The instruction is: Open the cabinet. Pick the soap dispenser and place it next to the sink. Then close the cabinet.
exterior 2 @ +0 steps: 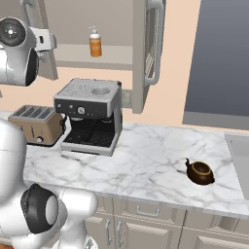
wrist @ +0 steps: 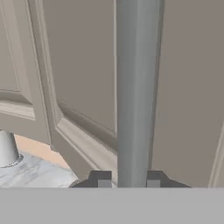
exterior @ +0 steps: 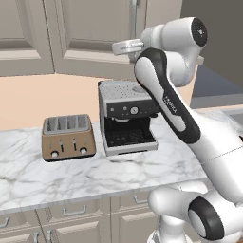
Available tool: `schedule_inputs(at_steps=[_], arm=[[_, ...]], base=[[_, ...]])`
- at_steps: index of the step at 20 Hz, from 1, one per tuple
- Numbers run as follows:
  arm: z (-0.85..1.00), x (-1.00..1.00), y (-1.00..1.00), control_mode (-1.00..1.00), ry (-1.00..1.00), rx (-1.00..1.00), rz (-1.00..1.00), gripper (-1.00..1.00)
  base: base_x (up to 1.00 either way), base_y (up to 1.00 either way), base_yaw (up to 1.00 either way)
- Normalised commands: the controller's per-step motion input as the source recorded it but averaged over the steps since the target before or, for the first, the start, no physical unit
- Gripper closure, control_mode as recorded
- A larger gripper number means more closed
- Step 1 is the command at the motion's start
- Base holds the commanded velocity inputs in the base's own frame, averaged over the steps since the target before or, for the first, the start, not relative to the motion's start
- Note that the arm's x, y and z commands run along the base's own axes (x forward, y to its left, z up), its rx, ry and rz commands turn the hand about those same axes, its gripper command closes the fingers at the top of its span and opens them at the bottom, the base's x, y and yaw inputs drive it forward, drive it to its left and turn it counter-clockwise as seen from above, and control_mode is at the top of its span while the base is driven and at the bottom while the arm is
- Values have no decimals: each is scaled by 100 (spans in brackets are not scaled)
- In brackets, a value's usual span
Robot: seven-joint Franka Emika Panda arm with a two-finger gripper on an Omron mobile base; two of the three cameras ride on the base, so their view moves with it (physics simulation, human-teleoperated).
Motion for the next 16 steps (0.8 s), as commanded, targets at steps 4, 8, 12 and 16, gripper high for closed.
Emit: schedule_inputs(at_steps=[4, 8, 12, 16], arm=[[13, -85, 87, -100, 0, -3, 5, 100], [8, -77, 100, -100, 0, -7, 4, 100], [8, -71, 100, -100, 0, -9, 3, 100], [5, -60, 100, -100, 0, -9, 2, 100]], base=[[0, 0, 0], [0, 0, 0], [0, 0, 0], [0, 0, 0]])
